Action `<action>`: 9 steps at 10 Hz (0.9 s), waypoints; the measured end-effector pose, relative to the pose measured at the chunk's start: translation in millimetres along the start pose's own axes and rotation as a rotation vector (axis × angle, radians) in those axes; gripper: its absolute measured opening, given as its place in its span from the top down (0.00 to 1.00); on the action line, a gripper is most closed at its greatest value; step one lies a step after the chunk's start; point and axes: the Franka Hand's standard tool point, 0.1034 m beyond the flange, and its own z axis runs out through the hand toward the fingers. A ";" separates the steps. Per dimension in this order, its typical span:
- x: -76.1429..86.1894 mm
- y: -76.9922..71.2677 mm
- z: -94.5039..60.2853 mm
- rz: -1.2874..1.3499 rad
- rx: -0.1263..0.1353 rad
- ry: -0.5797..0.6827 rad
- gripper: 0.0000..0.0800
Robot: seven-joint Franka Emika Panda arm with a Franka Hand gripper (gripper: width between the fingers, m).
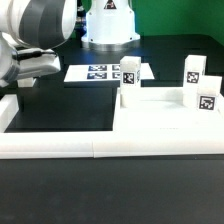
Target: Assemble square table
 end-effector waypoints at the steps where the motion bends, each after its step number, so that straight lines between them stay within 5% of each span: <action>1: -1.1 -1.6 3.7 0.046 -0.011 -0.013 0.19; 5: -1.4 -4.2 8.7 0.052 -0.010 -0.025 0.19; 7: -1.3 -4.3 8.8 0.051 -0.010 -0.025 0.54; 8: -1.5 -4.2 8.7 0.052 -0.010 -0.025 0.54; 9: -1.6 -4.2 8.7 0.052 -0.009 -0.026 0.64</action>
Offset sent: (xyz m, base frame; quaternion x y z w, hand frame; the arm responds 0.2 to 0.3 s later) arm 0.0000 0.0000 0.0000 0.0000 0.0000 0.0000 1.0000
